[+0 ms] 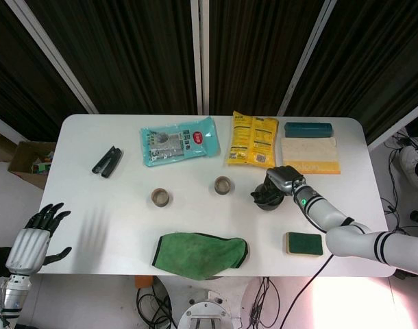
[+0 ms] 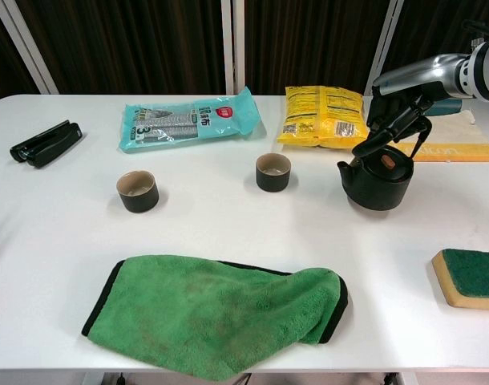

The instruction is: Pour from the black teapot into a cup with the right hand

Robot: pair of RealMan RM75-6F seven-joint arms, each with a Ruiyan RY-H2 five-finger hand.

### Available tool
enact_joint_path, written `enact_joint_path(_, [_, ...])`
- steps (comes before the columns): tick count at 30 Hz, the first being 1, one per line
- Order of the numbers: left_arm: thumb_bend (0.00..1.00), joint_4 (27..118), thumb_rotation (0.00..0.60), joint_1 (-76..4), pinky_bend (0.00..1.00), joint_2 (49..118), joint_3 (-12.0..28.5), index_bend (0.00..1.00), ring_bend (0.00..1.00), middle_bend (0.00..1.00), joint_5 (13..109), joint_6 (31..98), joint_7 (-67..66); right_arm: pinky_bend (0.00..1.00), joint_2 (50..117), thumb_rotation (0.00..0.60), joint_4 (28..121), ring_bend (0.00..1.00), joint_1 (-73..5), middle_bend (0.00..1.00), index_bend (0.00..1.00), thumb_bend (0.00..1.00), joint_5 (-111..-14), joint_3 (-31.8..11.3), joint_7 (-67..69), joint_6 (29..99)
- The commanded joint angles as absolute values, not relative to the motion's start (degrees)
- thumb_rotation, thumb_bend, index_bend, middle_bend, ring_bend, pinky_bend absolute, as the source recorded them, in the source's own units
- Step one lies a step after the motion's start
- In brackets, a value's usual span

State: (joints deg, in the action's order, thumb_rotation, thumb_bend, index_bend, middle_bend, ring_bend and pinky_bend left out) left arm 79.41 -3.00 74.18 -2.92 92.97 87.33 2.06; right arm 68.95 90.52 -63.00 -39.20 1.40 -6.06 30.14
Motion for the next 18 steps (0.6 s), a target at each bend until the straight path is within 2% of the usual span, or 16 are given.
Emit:
enact_joint_path(1, [0.13,79.4,0.600,-3.0,0.23,74.2,-2.9,0.21,0.07,0.09,92.9,87.3,2.2,0.37,68.9,0.332,90.7,0.82,-63.3,0.91,0.94,0.09,-38.0,1.2,-5.4,29.3])
enact_joint_path(9, [0.13,79.2,0.600,-3.0,0.23,74.2,-2.9,0.21,0.07,0.09,92.8,87.3,2.5,0.37,68.5,0.332,90.4,0.87,-63.2,0.95,0.99,0.09,-38.5,0.7,-4.5,28.7])
enact_joint_path(18, [0.13,78.6,0.600,-3.1,0.23,74.6,-2.9,0.21,0.07,0.09,92.7,86.9,2.8,0.37,68.8,0.332,92.2,0.91,-61.3,1.00,1.00,0.17,-42.8,0.6,-7.3,35.2])
